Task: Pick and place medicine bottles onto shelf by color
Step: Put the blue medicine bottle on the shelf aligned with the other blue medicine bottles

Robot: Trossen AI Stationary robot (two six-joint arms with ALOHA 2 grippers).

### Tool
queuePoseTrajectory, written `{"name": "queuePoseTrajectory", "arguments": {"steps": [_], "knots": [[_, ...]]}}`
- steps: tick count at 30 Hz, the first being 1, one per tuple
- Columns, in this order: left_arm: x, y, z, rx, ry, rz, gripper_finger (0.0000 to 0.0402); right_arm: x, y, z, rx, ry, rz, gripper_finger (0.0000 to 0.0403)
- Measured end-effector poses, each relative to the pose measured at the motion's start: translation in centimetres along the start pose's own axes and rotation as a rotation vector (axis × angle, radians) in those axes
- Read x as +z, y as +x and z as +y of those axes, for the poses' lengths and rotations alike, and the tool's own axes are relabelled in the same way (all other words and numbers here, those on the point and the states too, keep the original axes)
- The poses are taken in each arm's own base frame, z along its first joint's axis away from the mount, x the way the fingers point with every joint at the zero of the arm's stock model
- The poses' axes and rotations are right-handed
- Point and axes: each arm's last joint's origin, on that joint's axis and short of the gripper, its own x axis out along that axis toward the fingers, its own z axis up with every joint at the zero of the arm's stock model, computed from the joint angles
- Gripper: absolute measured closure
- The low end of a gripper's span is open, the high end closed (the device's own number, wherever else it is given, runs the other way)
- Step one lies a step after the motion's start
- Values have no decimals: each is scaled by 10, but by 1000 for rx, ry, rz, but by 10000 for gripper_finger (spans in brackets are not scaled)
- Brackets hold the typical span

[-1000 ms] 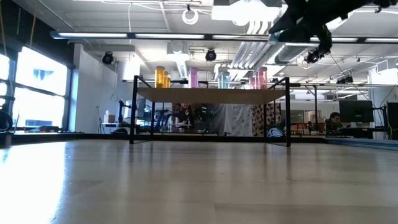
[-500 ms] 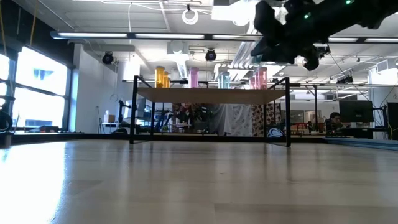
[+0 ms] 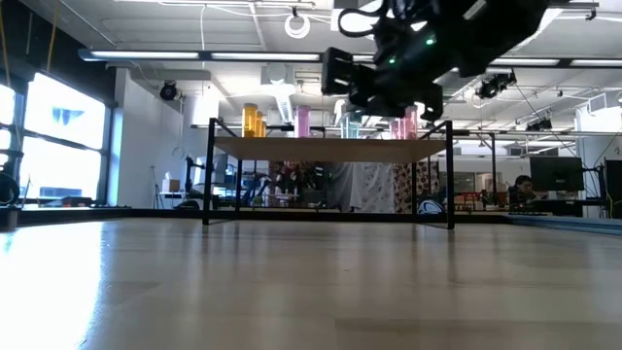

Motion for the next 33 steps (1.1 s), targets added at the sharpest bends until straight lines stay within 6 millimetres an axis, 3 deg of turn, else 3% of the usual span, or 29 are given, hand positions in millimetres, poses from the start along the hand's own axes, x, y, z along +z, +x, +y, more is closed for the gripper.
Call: {"name": "queuePoseTrajectory", "arguments": {"steps": [6, 10, 33], "knots": [[0, 0, 0, 5, 44, 1, 161, 15, 24, 8, -25, -46, -7, 309], [0, 0, 0, 5, 44, 1, 161, 14, 36, 2, -50, -42, 12, 309], [0, 0, 0, 11, 88, 0, 161, 6, 61, -18, -90, -88, 102, 309]]}}
